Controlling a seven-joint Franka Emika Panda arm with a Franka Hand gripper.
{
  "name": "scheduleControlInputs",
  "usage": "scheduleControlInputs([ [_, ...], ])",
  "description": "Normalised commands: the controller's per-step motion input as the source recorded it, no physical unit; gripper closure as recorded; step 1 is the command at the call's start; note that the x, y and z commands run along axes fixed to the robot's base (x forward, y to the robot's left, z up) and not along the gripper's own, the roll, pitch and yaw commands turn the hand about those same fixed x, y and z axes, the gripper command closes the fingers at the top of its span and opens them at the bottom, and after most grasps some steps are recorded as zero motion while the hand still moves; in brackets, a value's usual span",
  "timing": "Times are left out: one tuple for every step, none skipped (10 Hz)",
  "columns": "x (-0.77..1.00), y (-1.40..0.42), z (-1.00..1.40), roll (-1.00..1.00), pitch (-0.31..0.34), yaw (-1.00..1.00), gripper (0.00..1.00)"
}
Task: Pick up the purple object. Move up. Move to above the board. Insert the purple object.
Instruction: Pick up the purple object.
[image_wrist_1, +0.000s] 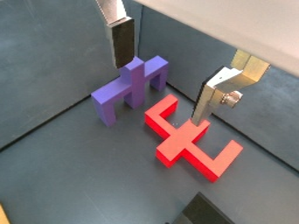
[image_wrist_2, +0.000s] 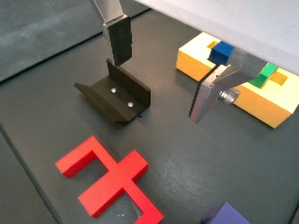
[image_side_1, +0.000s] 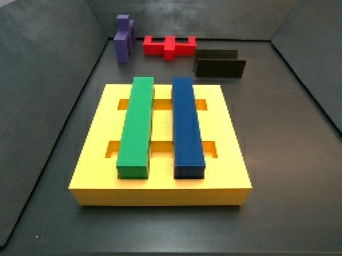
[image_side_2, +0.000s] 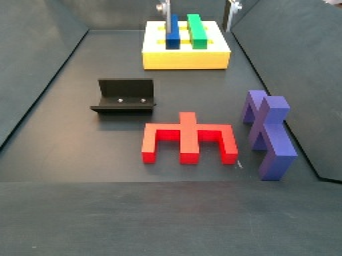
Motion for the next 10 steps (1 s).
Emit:
scheduleControlInputs([
  [-0.55,0.17,0.00,-0.07,-0.144,-0.53,0.00],
  [-0.56,0.09,0.00,-0.06,-0.097,-0.66,0.00],
  [-0.61,0.16,-0.04,0.00,-0.044,-0.66,0.00],
  [-0.69,0.24,-0.16,-0.03,-0.006,-0.57,0.00],
  [-0.73,0.29,-0.22,-0.04,0.000,-0.51,0.00],
  [-0.65,0.23,-0.17,0.00,-0.001,-0.61,0.00],
  [-0.55,0.18,-0.26,0.00,0.000,-0.70,0.00],
  [-0.48,0.14,-0.27,0.00,0.000,-0.76,0.00],
  [-0.31,0.25,-0.19,0.00,-0.083,-0.69,0.00],
  [-0.02,0.39,-0.25,0.00,-0.139,-0.64,0.00],
])
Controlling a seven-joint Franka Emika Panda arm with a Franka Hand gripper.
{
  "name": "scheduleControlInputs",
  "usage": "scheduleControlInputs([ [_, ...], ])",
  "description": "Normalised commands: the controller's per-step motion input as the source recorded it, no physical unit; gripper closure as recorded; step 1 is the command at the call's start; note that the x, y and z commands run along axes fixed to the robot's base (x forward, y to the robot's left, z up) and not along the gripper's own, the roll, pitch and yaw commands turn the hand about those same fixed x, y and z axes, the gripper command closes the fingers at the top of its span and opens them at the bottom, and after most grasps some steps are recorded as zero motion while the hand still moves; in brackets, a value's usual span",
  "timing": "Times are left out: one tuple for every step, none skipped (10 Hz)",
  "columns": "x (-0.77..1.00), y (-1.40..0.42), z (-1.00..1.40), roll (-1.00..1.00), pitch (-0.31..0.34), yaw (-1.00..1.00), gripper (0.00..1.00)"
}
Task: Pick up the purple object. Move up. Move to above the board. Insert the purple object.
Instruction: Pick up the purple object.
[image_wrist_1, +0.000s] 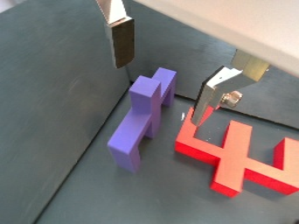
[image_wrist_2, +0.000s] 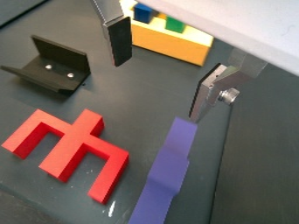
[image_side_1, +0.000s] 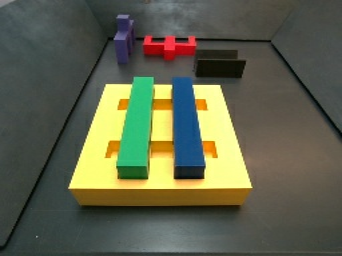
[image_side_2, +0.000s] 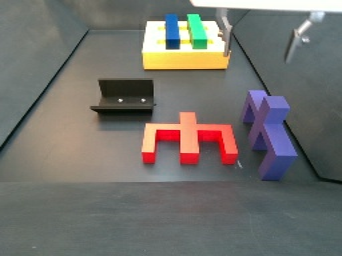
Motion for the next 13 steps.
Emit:
scheduleControlInputs([
  [0.00,0.37,-0.33,0.00,-0.094,-0.68,0.00],
  [0.09,0.20,-0.35,0.00,-0.054,-0.85,0.00],
  [0.14,0.08,-0.36,0.00,-0.026,-0.98,0.00],
  [0.06,0.05,-0.35,0.00,-0.019,-1.00,0.00],
  [0.00,0.00,-0.32,0.00,-0.003,-1.00,0.00],
  [0.00,0.00,-0.31,0.00,0.000,-1.00,0.00],
  [0.00,0.00,-0.29,0.00,0.000,-1.00,0.00],
  [0.00,0.00,-0.17,-0.05,-0.034,-1.00,0.00],
  [0.00,0.00,-0.09,-0.03,-0.019,-1.00,0.00],
  [0.00,0.00,-0.02,0.00,-0.009,-1.00,0.00],
  [0.00,0.00,0.00,-0.01,-0.003,-1.00,0.00],
  [0.00,0.00,0.00,-0.01,-0.004,-1.00,0.00],
  [0.00,0.00,0.00,-0.03,0.000,-1.00,0.00],
])
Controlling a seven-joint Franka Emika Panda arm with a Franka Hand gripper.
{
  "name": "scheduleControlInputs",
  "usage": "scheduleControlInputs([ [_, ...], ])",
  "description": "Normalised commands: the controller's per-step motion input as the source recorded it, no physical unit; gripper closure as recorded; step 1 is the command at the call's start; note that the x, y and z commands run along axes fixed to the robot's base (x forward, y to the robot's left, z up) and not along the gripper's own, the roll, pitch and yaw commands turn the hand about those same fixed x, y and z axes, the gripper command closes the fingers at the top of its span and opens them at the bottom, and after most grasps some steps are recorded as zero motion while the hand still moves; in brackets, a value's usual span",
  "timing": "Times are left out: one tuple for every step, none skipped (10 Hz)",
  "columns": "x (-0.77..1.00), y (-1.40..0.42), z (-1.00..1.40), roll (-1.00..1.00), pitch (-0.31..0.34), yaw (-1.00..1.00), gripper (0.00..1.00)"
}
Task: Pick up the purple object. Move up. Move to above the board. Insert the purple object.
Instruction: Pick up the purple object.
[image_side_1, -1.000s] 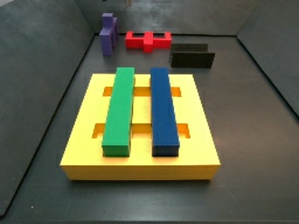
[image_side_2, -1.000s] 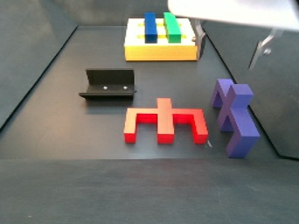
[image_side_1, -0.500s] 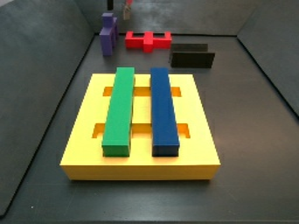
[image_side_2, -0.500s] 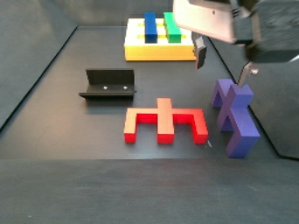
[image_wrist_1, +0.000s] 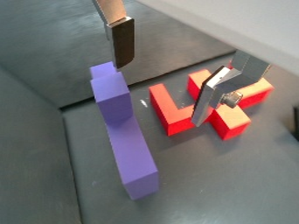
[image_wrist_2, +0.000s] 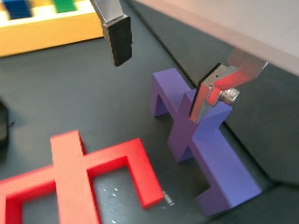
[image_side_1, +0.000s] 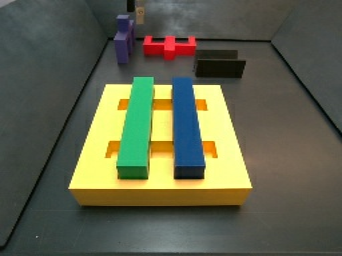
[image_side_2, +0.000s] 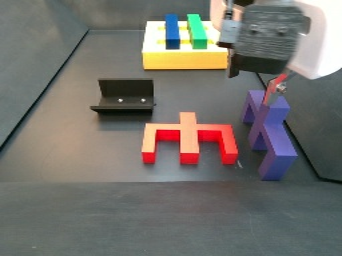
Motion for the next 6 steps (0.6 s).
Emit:
scheduleControlInputs([
  [-0.07,0.04,0.00,-0.06,0.000,-0.85,0.00],
  [-0.16,0.15,0.00,-0.08,0.000,-0.71,0.00],
  [-0.22,0.21,0.00,-0.08,0.000,-0.63,0.00],
  [-0.32,0.34,-0.03,-0.09,0.000,-0.51,0.00],
  [-0.33,0.38,-0.06,-0.13,0.000,-0.43,0.00],
  [-0.15,0.29,-0.24,-0.13,-0.009,-0.23,0.00],
])
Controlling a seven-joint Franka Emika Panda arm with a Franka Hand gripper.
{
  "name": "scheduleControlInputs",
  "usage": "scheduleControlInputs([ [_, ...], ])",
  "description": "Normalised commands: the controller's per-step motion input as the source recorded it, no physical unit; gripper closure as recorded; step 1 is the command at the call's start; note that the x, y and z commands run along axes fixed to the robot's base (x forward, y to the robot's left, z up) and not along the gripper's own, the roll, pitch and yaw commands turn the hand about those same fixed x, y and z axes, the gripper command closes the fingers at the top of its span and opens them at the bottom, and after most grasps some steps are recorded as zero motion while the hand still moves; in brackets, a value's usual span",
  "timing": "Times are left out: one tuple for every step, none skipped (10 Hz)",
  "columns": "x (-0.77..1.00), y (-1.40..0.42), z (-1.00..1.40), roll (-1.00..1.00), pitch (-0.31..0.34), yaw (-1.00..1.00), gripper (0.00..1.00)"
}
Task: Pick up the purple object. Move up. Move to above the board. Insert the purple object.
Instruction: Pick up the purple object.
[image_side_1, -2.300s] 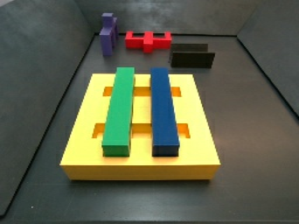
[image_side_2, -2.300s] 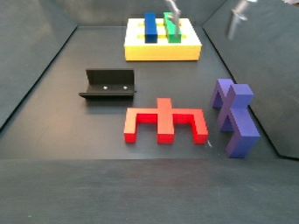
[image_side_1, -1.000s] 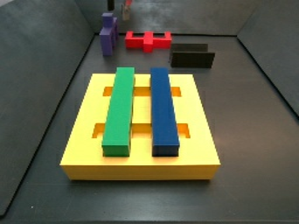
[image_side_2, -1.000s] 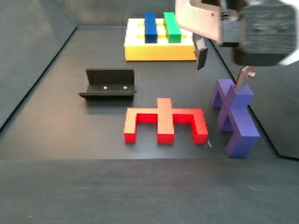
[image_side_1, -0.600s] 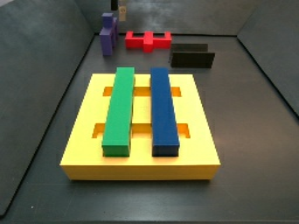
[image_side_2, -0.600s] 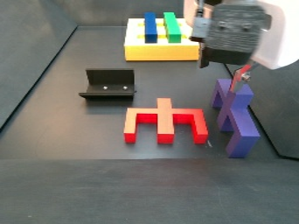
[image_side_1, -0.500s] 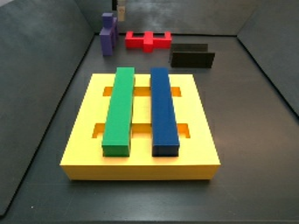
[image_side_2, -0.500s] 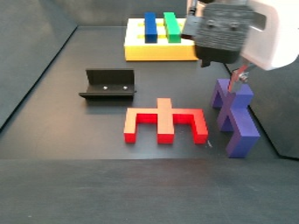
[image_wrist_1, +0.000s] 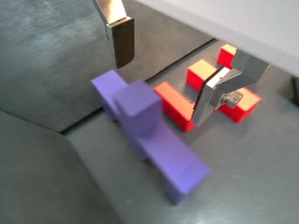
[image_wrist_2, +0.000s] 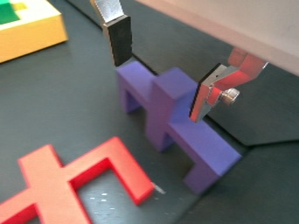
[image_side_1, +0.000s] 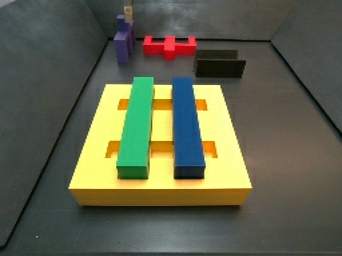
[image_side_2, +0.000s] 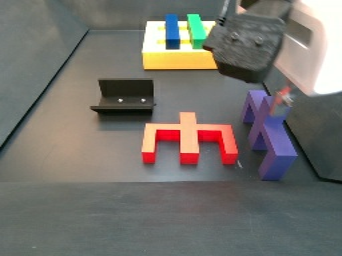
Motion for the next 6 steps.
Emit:
scheduleControlInputs([
  [0.00,0.00,-0.37,0.00,0.000,-0.11,0.00],
  [0.02,-0.07,-0.28,0.05,0.000,-0.10,0.00],
  [0.00,-0.03,-0.35,0.11,0.004,-0.09,0.00],
  [-0.07,0.00,-0.30,0.10,0.000,-0.09,0.00],
  [-0.24,0.00,-0.12,0.00,0.000,0.00,0.00],
  [-0.27,0.00,0.00,0.00,0.000,-0.23,0.00],
])
